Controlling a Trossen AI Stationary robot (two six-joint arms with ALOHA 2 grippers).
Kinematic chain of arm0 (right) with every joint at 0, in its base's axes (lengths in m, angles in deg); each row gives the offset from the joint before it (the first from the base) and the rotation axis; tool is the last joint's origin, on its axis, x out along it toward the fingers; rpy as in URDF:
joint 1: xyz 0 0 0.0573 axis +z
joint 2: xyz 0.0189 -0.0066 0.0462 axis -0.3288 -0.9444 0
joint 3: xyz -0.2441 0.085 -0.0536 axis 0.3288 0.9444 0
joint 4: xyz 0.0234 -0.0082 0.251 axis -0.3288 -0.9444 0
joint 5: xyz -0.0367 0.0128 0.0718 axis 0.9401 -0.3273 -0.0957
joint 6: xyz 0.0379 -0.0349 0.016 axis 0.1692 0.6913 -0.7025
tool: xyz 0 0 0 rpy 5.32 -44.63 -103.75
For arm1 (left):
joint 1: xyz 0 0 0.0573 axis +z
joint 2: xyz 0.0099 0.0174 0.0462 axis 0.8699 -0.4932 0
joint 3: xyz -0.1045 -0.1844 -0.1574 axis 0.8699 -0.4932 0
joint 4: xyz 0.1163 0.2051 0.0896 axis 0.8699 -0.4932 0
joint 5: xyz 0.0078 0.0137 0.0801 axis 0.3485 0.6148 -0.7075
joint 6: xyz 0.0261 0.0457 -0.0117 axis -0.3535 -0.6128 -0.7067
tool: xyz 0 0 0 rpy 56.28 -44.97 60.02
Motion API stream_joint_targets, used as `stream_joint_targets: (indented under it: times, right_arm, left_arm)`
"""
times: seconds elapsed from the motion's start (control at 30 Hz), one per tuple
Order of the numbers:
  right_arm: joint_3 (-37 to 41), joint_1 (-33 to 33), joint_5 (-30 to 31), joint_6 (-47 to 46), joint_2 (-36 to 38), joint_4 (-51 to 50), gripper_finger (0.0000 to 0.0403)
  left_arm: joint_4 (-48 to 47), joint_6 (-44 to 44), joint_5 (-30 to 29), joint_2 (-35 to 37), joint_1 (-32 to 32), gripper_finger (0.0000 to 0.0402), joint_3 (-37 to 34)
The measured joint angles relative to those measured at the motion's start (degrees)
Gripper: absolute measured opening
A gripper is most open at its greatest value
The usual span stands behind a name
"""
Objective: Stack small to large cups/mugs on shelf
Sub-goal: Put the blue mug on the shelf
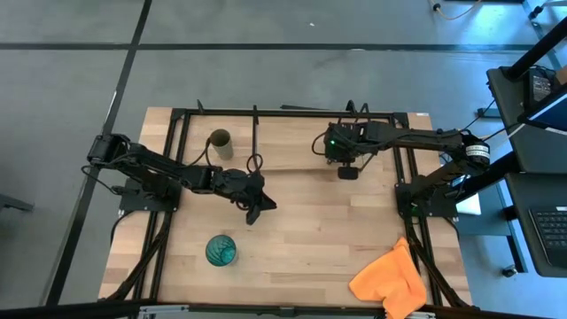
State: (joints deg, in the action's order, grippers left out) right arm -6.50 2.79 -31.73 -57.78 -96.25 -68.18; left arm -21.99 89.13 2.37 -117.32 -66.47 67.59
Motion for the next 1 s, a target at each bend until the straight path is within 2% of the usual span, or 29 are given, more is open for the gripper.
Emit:
stream_joint_targets:
  times: [0.4, 0.63, 0.73, 0.83, 1.0]
  right_arm:
    - [0.0, 0.0, 2.2, -1.6, 0.0, 0.6, 0.0102]
    - [-0.4, 0.0, 4.2, -5.5, 4.6, 1.2, 0.0113]
    - [-2.0, 0.1, 4.7, -9.7, 7.9, 0.9, 0.0112]
    - [-3.6, 0.6, 4.7, -18.0, 11.3, 0.7, 0.0111]
    - [-4.7, 3.8, 5.2, -31.4, 16.1, 0.2, 0.0106]
  left_arm:
    - [0.3, 0.8, -1.2, 0.0, 0.0, 0.0046, 0.0]
    - [1.6, 0.5, -1.9, 0.0, 0.9, 0.0046, 0.9]
    - [1.6, -1.9, -2.1, 0.0, 2.1, 0.0046, 2.8]
    - [1.5, -2.8, -2.2, -0.7, 4.7, 0.0046, 5.5]
    - [-1.1, -3.6, -1.7, -6.8, 9.1, 0.0045, 12.3]
